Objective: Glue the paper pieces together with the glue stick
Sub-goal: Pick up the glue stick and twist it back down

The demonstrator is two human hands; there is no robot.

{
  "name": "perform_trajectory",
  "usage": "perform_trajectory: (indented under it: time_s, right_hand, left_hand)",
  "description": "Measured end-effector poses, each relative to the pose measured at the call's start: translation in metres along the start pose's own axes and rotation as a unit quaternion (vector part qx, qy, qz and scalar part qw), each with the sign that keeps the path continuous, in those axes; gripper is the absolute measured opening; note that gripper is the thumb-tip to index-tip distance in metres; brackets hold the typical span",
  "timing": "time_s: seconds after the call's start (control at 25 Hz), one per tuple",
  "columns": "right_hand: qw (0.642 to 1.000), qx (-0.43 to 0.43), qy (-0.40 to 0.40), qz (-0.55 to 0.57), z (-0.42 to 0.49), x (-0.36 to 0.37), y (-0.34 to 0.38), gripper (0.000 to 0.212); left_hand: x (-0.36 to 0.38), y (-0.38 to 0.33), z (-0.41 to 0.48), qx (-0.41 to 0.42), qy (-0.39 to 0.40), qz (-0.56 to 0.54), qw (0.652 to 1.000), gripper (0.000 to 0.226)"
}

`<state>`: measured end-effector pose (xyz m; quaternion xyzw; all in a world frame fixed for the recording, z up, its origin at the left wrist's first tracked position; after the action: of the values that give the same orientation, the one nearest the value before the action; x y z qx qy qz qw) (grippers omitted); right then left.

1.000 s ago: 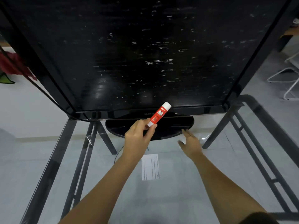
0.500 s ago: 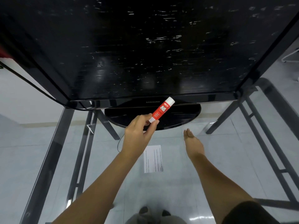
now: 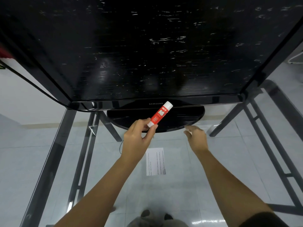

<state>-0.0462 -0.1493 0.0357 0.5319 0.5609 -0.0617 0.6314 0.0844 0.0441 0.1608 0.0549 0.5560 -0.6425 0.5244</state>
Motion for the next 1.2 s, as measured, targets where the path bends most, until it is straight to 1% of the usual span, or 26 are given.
perform_trajectory:
  time_s: [0.08,0.16,0.32,0.4,0.56,0.92,1.08,1.2]
  right_hand:
    - [0.987,-0.06,-0.074,0.133,-0.01,-0.02,0.028,0.025]
    - [0.963,-0.102,-0.097,0.228,-0.022,-0.04,0.053,0.024]
    - [0.908,-0.15,-0.065,0.385,-0.045,-0.066,0.091,0.027]
    - [0.891,-0.159,-0.053,0.423,-0.051,-0.073,0.102,0.026]
    - [0.889,-0.171,-0.033,0.424,-0.057,-0.08,0.113,0.025]
    - [0.92,-0.189,0.031,0.343,-0.061,-0.081,0.121,0.024]
    - [0.923,-0.183,0.05,0.335,-0.064,-0.078,0.121,0.023]
    - [0.928,-0.176,0.059,0.324,-0.066,-0.078,0.12,0.023]
  left_hand:
    - [0.0,0.003,-0.004,-0.006,0.001,-0.01,1.0,0.029]
    - [0.002,0.007,-0.007,-0.007,0.009,-0.029,1.0,0.03]
    - [0.004,0.008,-0.01,-0.006,0.019,-0.05,0.999,0.031]
    - [0.003,0.006,-0.01,0.005,0.017,-0.047,0.999,0.03]
    - [-0.004,0.002,-0.01,0.025,0.008,-0.041,0.999,0.029]
    - [-0.018,-0.005,-0.01,0.111,0.012,0.039,0.993,0.035]
    - [-0.021,-0.008,-0.011,0.127,0.006,0.045,0.991,0.034]
    - [-0.024,-0.01,-0.012,0.134,0.004,0.049,0.99,0.039]
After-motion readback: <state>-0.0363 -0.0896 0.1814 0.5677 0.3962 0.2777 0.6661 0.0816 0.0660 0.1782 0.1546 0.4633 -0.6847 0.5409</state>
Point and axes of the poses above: each hand's wrist, its own z-axis towards the middle knuckle, its own x-axis out of the palm, y = z × x, the point moved 5 cm from there along z, towards the middle knuckle, and after that the axes turned 11 degrees about y, right-handed, at the moved point
